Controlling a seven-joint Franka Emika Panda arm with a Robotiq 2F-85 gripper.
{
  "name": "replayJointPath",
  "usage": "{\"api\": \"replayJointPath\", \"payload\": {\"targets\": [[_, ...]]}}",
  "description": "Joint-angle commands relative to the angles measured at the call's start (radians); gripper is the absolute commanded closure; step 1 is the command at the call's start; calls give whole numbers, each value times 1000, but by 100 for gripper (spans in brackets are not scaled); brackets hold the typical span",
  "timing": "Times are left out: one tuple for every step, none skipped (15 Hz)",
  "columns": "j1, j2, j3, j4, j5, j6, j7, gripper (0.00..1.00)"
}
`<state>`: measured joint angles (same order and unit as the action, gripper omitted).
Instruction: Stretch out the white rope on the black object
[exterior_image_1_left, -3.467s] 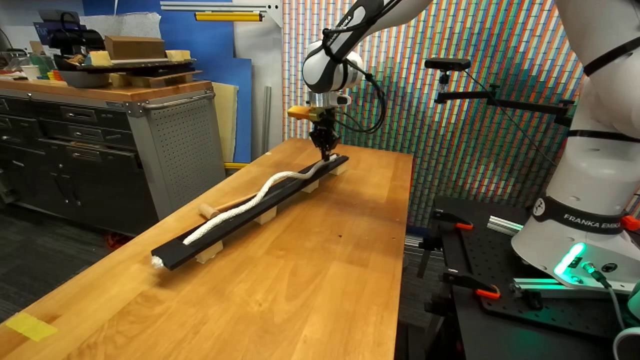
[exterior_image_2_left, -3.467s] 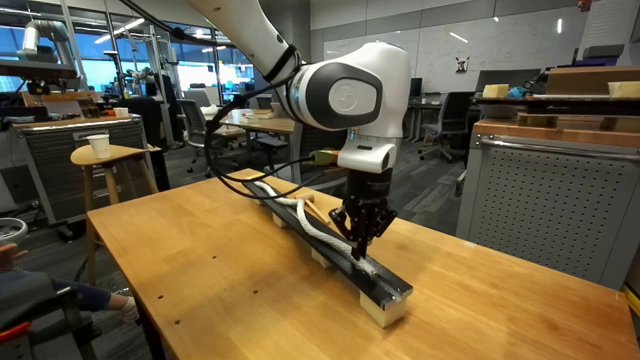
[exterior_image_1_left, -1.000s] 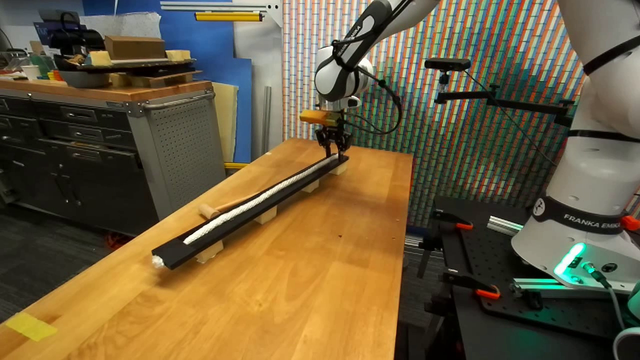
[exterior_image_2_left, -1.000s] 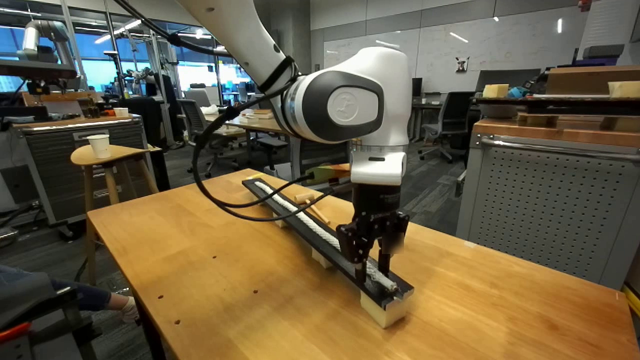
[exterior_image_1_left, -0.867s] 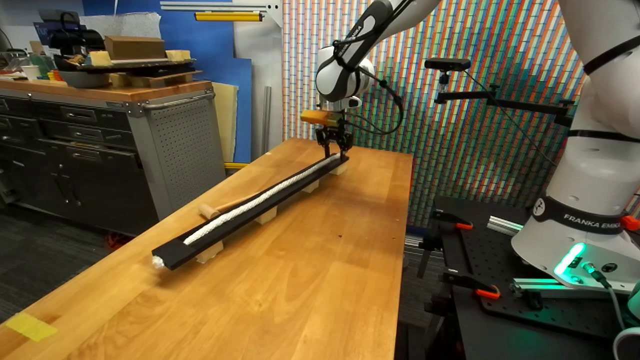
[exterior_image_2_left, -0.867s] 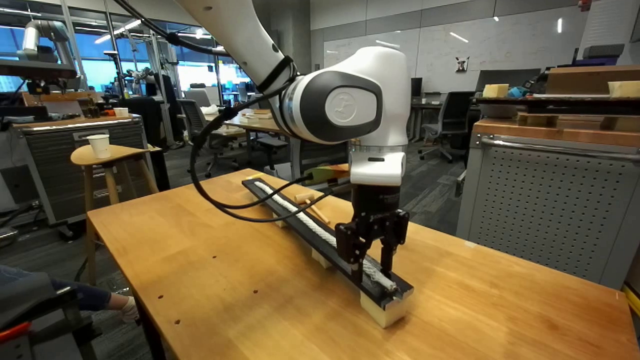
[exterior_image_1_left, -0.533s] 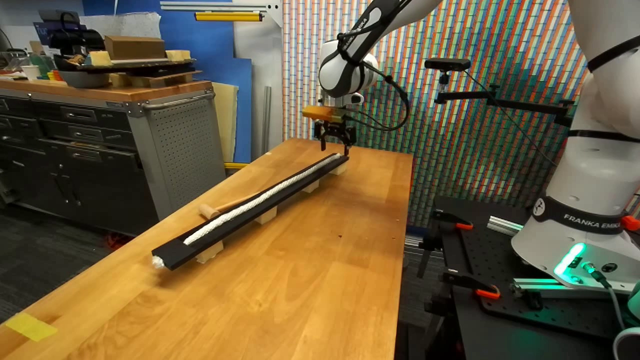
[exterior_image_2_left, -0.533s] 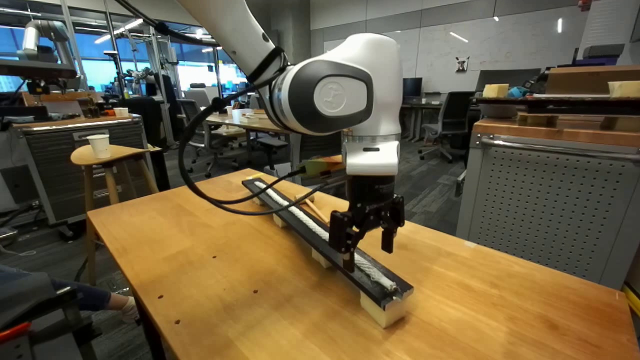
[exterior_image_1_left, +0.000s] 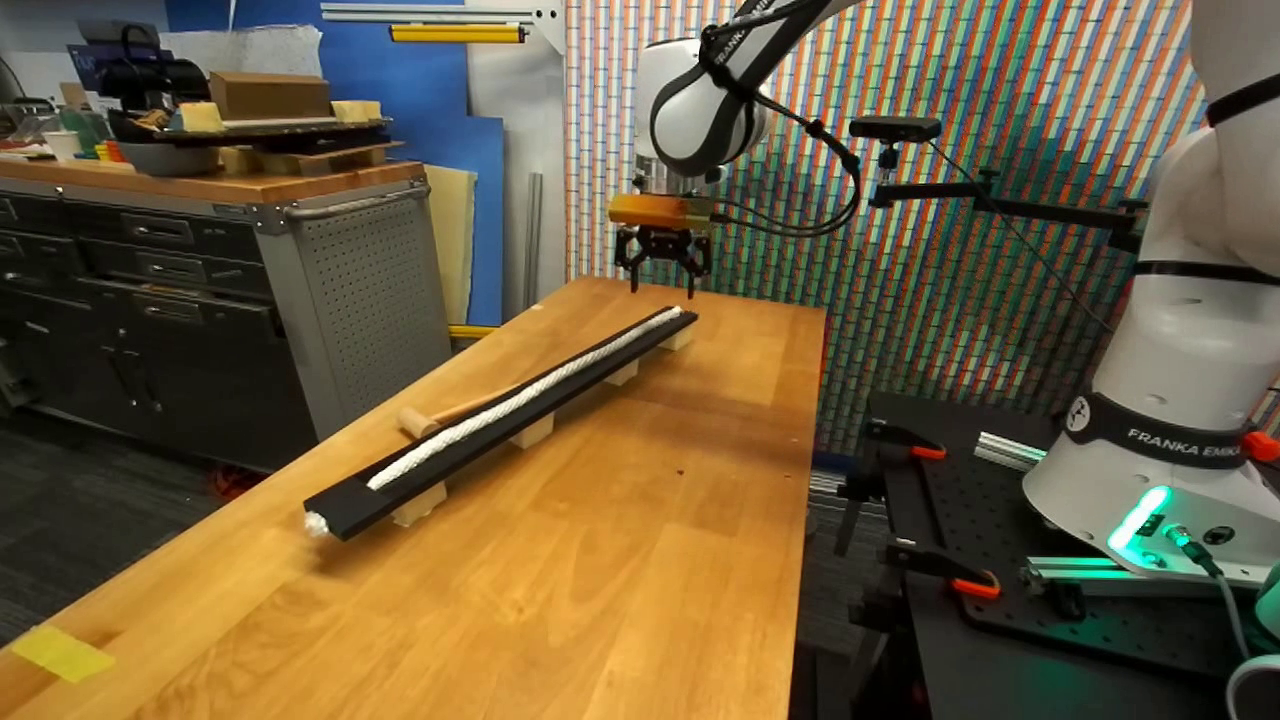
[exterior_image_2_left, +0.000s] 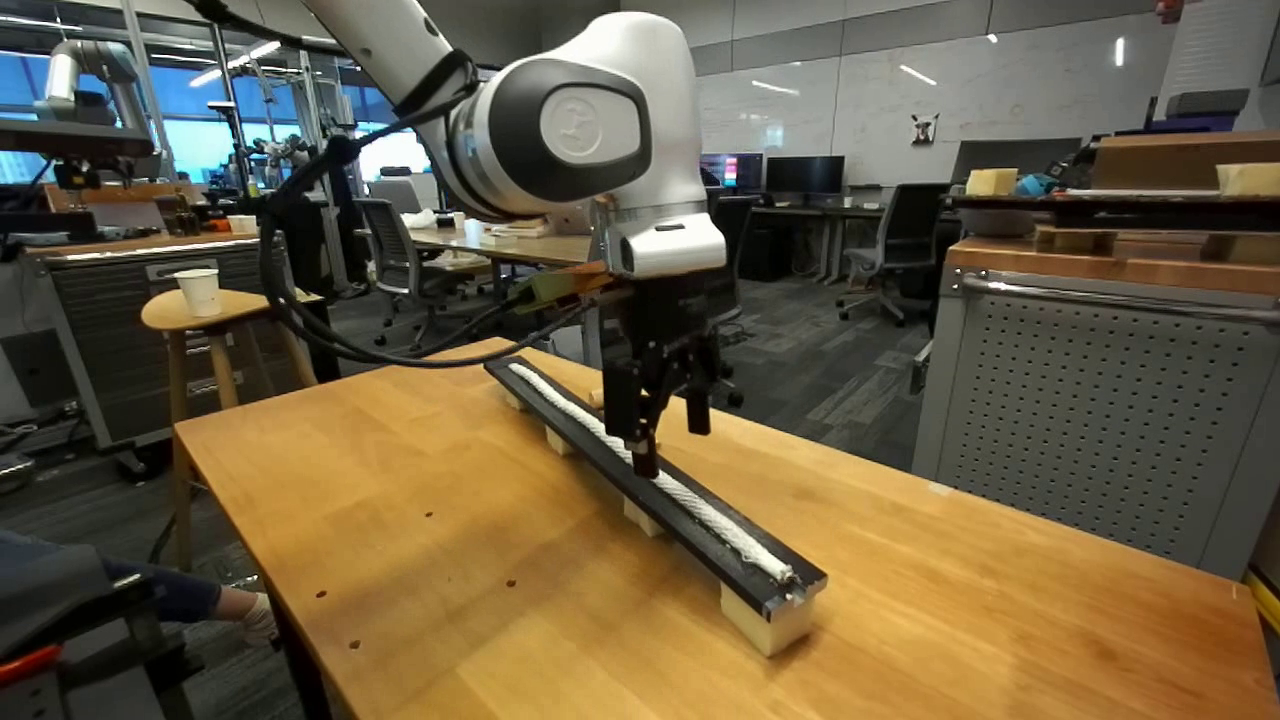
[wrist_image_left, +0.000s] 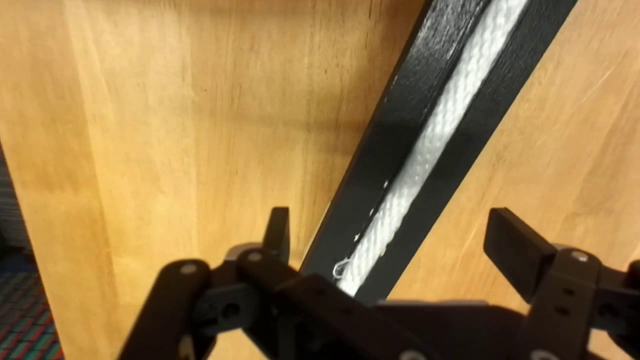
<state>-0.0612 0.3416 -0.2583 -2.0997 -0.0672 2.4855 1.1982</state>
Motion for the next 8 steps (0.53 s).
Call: {"api": "replayJointPath", "payload": {"targets": [[18,-147,29,-131,-35,55,-114,0],[13,-53,17,-45,-14,17,-54,0],[15,-70,24,-57,-14,15,-58,0],[16,-70,24,-57,-14,14,-57,0],[15,-65,23,-56,-14,14,-57,0],[14,-58,21,-54,-14,14,-57,0],[13,-53,19,-54,-13,14,-57,0],[14,-51,19,-54,-13,14,-57,0]]}}
